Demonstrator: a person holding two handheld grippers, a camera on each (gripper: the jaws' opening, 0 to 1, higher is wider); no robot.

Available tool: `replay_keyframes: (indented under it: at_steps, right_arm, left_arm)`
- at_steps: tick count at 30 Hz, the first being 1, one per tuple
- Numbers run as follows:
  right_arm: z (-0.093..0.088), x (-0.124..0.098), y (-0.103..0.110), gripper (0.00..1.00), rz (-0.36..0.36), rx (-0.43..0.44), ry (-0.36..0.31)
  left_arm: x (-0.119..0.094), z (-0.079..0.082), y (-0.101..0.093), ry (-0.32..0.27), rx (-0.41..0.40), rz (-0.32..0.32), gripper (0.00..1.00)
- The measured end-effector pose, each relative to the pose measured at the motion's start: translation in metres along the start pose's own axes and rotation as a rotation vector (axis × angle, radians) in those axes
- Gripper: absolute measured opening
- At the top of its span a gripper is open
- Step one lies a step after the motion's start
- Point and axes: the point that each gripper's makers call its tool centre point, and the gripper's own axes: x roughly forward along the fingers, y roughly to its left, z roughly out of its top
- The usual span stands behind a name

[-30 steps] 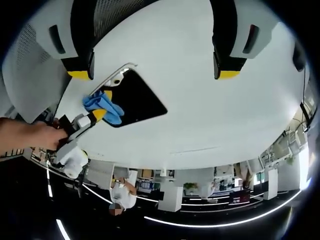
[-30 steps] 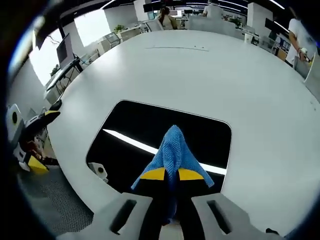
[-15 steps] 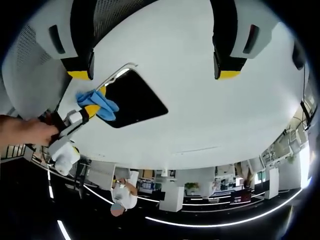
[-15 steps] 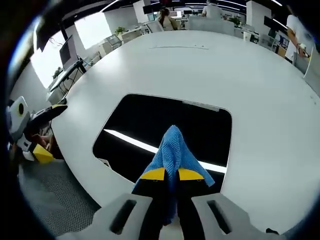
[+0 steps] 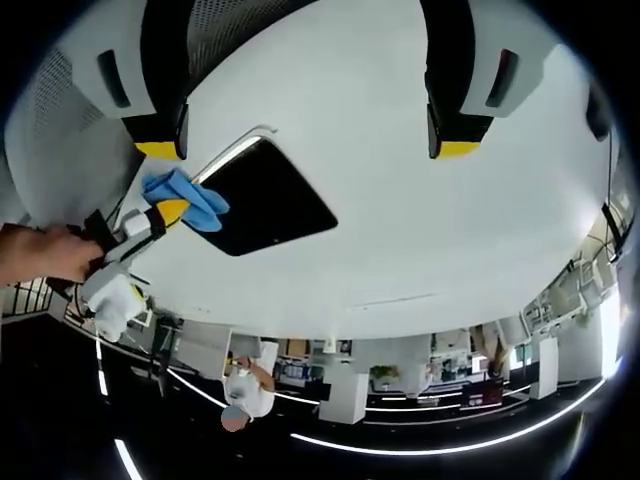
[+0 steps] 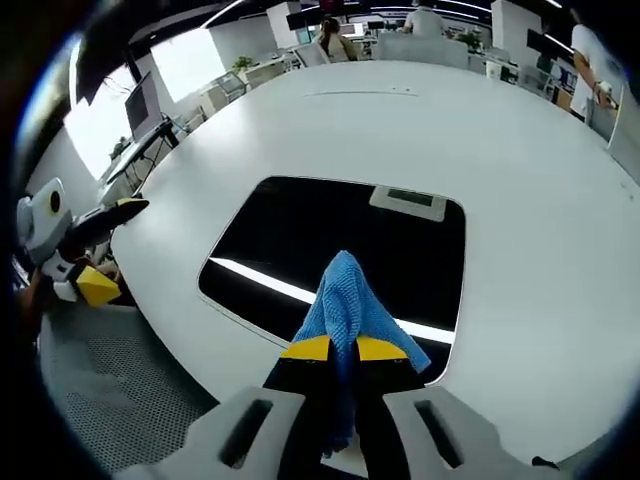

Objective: Wipe the mirror surface with the cleaning cloth until all visible marks leave the cleaned area.

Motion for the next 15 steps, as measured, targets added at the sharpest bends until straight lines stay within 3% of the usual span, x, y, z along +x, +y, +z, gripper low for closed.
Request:
replay_keyframes:
  at_steps: [15]
  right_arm:
    - [-0.0024,-0.0007,0.0015,0.02,0.004,0.006,0.008]
  left_arm:
    - [0.0006,-0.0007,-0.0017,0.004,0.002,-0.010,0.98]
